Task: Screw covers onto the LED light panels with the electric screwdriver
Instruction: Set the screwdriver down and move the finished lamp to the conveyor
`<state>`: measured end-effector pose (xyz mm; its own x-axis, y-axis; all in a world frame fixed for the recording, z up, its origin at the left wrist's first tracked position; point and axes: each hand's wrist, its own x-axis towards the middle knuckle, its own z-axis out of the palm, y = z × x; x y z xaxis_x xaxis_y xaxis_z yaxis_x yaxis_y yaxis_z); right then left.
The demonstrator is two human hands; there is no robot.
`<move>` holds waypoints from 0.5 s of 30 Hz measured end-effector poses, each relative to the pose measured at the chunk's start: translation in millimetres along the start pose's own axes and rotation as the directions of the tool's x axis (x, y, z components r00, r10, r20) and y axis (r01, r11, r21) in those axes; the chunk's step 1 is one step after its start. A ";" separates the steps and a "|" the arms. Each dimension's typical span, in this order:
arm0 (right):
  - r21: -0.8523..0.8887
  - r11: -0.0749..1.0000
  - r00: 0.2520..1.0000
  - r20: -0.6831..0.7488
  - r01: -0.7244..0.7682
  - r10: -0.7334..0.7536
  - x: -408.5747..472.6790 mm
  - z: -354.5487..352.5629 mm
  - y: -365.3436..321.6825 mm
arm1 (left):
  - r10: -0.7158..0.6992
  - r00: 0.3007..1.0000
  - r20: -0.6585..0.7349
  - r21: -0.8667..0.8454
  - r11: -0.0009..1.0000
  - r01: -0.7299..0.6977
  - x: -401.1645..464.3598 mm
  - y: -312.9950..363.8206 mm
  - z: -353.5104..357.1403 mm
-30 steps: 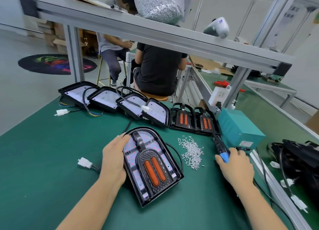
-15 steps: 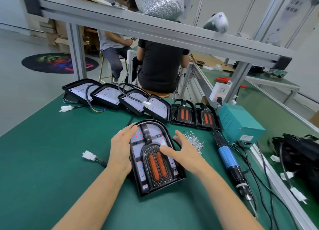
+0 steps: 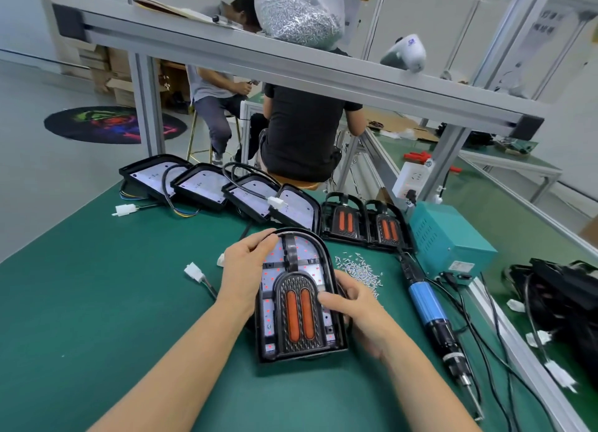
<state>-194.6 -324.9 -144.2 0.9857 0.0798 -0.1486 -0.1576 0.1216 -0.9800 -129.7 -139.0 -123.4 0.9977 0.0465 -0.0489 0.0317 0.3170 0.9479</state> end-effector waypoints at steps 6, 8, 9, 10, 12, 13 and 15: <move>0.071 0.988 0.984 -0.124 0.139 -0.129 -1.2 12.9 17.4 | 0.125 0.992 -0.023 0.201 0.972 -0.118 -0.2 -5.8 -8.1; 0.068 0.985 0.974 -0.173 0.159 -0.145 -1.2 15.1 19.6 | 0.217 0.967 -0.136 0.325 0.931 -0.164 -3.6 -8.3 -24.0; 0.071 0.984 0.971 -0.190 0.163 -0.147 -0.8 15.5 20.5 | 0.250 0.947 -0.202 0.379 0.911 -0.160 -6.7 -9.2 -33.9; 0.073 0.984 0.968 -0.205 0.165 -0.147 -0.2 16.1 21.1 | 0.278 0.925 -0.259 0.452 0.881 -0.138 -9.6 -11.0 -45.0; 0.071 0.983 0.960 -0.237 0.169 -0.148 1.3 16.7 22.4 | 0.321 0.895 -0.310 0.679 0.734 -0.028 -14.1 -14.6 -65.1; 0.072 0.982 0.957 -0.249 0.173 -0.150 2.1 16.9 22.9 | 0.331 0.894 -0.301 0.782 0.623 0.032 -16.3 -15.2 -72.1; 0.080 0.981 0.953 -0.264 0.178 -0.152 3.0 18.3 23.5 | 0.320 0.919 -0.231 0.930 0.351 0.112 -20.7 -13.2 -78.4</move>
<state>-196.5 -303.8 -165.3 0.9787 -0.2033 -0.0277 0.0165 0.2126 -0.9770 -155.4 -69.9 -159.6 0.9129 0.3634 0.1858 0.1780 -0.7642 0.6200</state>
